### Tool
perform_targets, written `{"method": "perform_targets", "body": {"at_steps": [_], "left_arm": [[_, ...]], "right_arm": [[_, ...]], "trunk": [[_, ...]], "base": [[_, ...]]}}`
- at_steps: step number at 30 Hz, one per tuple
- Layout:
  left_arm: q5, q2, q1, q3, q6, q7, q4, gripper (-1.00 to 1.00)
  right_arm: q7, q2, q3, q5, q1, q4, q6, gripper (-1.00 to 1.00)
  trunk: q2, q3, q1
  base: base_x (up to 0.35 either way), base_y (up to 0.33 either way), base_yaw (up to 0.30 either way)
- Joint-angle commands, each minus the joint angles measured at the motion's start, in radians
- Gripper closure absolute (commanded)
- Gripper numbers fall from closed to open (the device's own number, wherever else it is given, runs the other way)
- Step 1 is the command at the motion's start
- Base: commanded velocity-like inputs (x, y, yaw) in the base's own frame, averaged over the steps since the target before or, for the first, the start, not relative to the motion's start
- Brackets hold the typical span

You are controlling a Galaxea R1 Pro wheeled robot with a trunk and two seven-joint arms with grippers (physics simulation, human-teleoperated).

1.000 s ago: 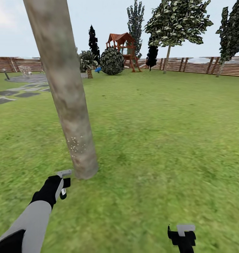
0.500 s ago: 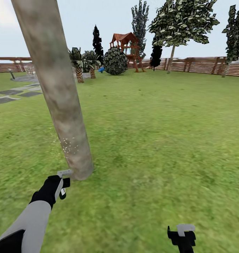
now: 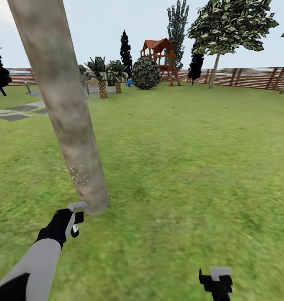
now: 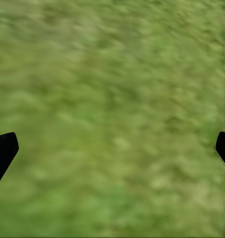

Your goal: In the garden, pick up the pesticide atomizer on the floor and spray pesticide onto both trees until each tree trunk is fully covered.

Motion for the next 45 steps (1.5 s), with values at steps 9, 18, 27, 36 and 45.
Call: {"method": "perform_targets", "body": {"at_steps": [9, 18, 27, 36, 45], "left_arm": [[-0.007, 0.009, 0.001, 0.010, 0.004, 0.004, -0.002, 1.00], [-0.005, 0.025, 0.011, 0.008, 0.004, 0.006, -0.003, 1.00], [-0.004, 0.012, 0.012, 0.002, 0.004, 0.005, -0.002, 1.00], [-0.006, 0.014, 0.012, 0.003, 0.004, 0.005, -0.005, 1.00], [-0.006, 0.014, 0.012, 0.002, 0.004, 0.005, -0.008, 1.00]], "right_arm": [[-0.004, 0.000, -0.007, 0.011, -0.001, 0.001, -0.002, -1.00], [-0.004, 0.000, -0.007, 0.011, -0.001, 0.001, -0.002, -1.00], [-0.004, 0.000, -0.007, 0.011, -0.001, 0.001, -0.002, -1.00], [-0.004, 0.000, -0.007, 0.011, -0.001, 0.001, -0.002, -1.00], [-0.004, 0.000, -0.007, 0.011, -0.001, 0.001, -0.002, -1.00]], "trunk": [[0.000, -0.001, 0.000], [0.000, -0.001, 0.000], [0.000, -0.001, 0.000], [0.000, -0.001, 0.000], [0.000, -0.001, 0.000]], "base": [[0.054, -0.271, 0.228], [0.114, -0.131, 0.275], [0.002, -0.090, 0.153], [0.000, -0.271, 0.001], [0.087, -0.274, 0.032]]}}
